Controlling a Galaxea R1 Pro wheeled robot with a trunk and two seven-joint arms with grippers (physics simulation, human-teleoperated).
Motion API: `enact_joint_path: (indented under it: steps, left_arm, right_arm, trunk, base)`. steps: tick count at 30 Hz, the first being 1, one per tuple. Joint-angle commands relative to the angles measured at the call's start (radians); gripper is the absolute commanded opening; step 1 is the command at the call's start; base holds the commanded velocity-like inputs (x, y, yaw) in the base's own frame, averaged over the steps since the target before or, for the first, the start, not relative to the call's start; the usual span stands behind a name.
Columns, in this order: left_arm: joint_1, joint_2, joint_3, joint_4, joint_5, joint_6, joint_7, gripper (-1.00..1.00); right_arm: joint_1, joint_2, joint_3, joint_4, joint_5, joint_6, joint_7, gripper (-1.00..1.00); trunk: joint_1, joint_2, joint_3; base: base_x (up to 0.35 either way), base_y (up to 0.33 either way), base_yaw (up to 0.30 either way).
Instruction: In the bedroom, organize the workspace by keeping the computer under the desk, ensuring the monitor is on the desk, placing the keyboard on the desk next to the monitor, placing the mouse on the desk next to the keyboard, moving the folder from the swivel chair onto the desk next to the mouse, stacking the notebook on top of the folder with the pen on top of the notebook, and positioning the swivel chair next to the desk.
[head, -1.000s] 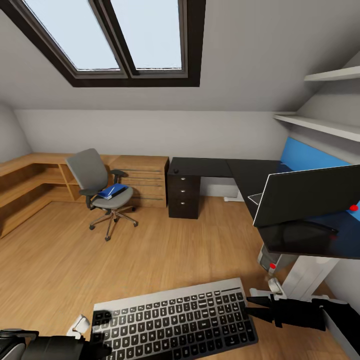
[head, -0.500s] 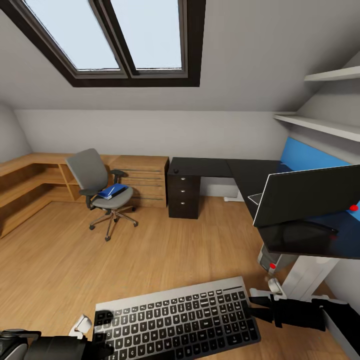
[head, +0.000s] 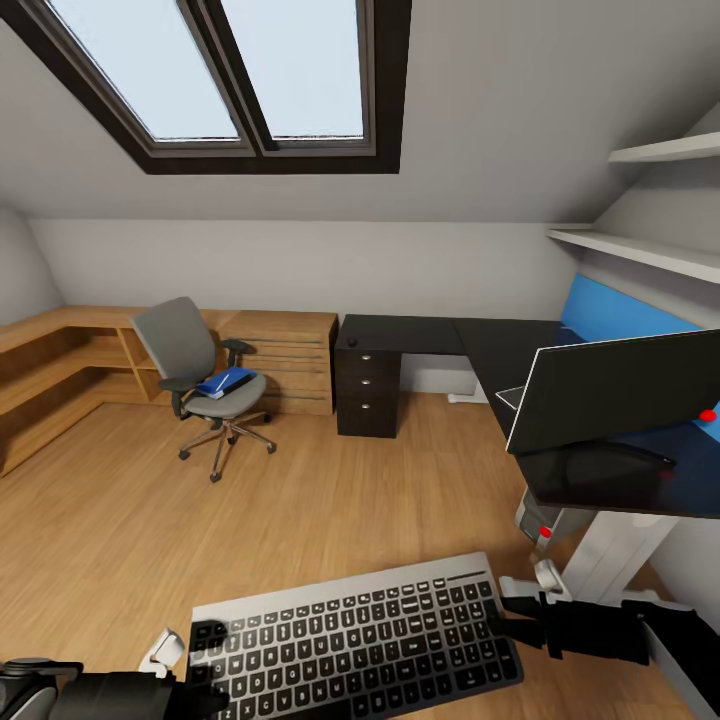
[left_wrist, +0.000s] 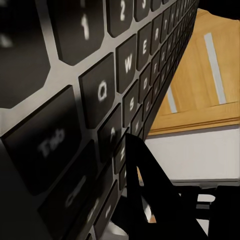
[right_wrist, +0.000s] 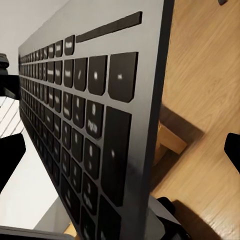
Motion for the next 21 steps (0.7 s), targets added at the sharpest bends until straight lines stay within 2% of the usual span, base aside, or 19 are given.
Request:
enact_joint_path:
  steps: [1, 15, 21]
  left_arm:
    - [-0.001, 0.0, -0.002, 0.0, 0.006, 0.006, 0.001, -1.0]
    - [-0.001, -0.015, -0.002, 0.0, 0.006, 0.005, 0.002, -1.0]
    - [-0.001, -0.019, -0.002, 0.0, 0.006, 0.005, 0.002, -1.0]
  right_arm:
    - [-0.001, -0.001, 0.003, 0.002, -0.009, 0.009, -0.001, 1.0]
    - [-0.001, 0.004, 0.009, 0.013, -0.008, 0.003, -0.005, 1.0]
    - [-0.001, 0.033, 0.009, 0.017, -0.004, 0.003, -0.013, 1.0]
  trunk:
    - [0.001, -0.002, -0.002]
    - [0.001, -0.002, -0.002]
    - [0.001, -0.002, -0.002]
  base:
    - [0.0, 0.0, 0.0]
    - [0.0, 0.0, 0.0]
    - [0.0, 0.0, 0.0]
